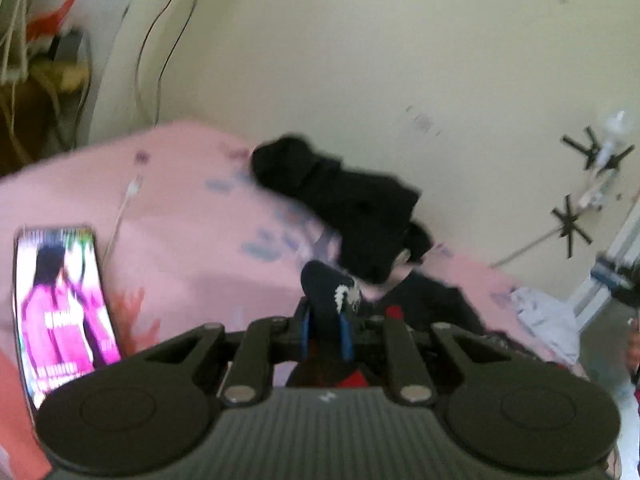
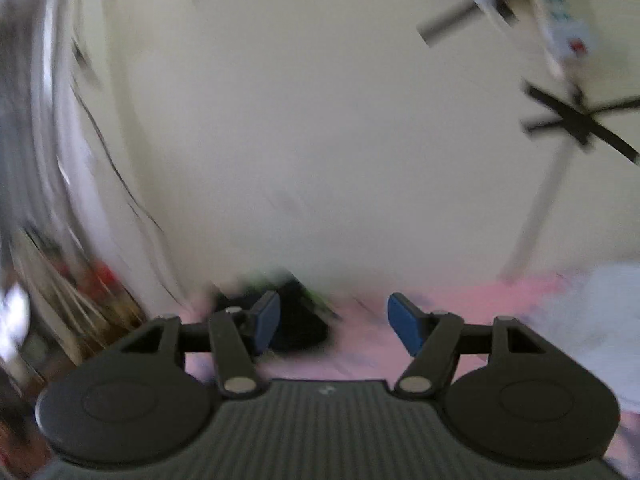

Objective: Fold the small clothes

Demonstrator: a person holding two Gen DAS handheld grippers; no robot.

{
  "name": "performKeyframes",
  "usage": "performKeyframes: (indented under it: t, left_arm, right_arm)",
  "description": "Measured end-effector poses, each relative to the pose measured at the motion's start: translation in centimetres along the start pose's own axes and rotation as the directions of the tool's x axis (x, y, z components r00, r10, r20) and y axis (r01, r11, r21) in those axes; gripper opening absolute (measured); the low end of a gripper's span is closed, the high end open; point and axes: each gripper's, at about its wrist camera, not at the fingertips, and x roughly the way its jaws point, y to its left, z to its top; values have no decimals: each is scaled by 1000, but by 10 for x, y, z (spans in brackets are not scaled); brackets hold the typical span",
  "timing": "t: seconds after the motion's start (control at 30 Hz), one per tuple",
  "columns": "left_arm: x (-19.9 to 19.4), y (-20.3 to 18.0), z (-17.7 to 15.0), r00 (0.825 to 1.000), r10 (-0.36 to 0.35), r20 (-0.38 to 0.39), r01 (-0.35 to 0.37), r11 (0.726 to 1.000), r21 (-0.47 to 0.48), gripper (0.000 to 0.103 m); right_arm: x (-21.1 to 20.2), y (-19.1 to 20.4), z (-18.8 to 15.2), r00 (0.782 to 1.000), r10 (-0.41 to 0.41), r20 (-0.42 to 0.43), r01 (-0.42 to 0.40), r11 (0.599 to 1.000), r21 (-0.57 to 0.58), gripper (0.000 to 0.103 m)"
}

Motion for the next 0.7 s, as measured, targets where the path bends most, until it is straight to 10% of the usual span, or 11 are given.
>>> performKeyframes:
  t: [0.2, 0.47, 0.53, 0.7]
  left_arm:
    - [-7, 22, -4, 1000, -23, 8, 23, 996, -88, 13]
    - [-19, 2, -2, 1000, 21, 1, -21, 999, -38, 13]
    - [-22, -1, -2, 1000, 25, 4, -25, 999, -31, 13]
    - [-21, -22, 10, 1000, -2, 19, 1, 1000, 26, 13]
  right_arm:
    - [43, -37, -56, 959, -120, -257, 109, 992, -57, 64]
    - [128, 4, -72, 888, -29, -459, -59, 983, -176, 63]
    - [126, 14, -80, 894, 3, -447, -102, 975, -197, 9]
    - [69, 24, -65, 963, -23, -268, -49, 964, -261, 3]
